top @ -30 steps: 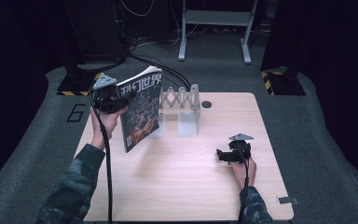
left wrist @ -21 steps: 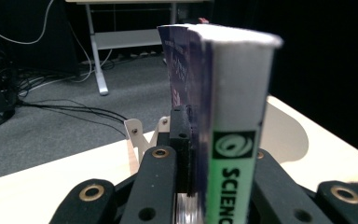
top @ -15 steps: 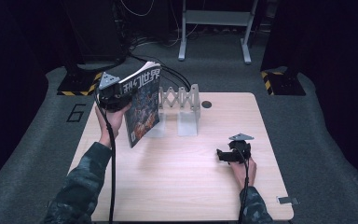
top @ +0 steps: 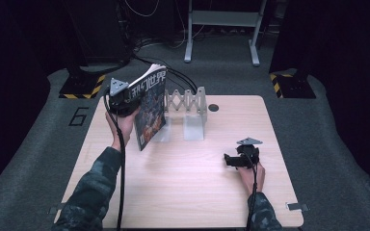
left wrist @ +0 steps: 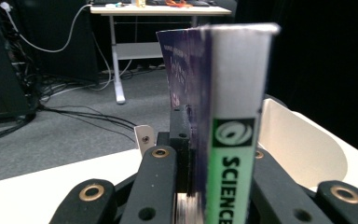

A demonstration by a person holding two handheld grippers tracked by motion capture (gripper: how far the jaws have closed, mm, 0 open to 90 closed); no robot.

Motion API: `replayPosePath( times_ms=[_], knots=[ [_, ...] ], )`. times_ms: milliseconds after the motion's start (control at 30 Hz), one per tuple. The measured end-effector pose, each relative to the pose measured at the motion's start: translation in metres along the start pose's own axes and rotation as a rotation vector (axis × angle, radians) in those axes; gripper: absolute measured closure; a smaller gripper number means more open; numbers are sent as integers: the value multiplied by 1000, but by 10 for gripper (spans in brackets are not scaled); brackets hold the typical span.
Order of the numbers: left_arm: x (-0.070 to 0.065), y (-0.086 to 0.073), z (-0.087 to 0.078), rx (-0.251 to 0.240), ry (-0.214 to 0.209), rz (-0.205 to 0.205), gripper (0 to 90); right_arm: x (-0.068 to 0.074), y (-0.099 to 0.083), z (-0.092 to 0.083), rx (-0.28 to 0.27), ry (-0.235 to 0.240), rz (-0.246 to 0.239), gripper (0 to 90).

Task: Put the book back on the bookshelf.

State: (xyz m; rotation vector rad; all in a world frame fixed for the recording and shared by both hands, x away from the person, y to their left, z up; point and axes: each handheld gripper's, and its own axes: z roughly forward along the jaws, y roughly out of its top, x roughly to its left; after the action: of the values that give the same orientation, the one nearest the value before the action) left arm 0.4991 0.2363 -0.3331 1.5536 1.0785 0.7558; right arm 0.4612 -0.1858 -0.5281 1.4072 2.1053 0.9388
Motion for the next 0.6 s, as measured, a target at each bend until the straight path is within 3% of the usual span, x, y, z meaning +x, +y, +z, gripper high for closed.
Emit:
replayPosePath(
  times_ms=[133, 333, 600],
  knots=[
    [0, -5, 5, -17, 16, -17, 824, 0, 0, 0, 0, 0, 0, 94],
    [-5, -14, 12, -45, 34, -8, 824, 0, 0, 0, 2, -1, 1, 94],
    [-6, -25, 16, -120, 58, -33, 824, 0, 0, 0, -1, 0, 6, 96]
  ],
)
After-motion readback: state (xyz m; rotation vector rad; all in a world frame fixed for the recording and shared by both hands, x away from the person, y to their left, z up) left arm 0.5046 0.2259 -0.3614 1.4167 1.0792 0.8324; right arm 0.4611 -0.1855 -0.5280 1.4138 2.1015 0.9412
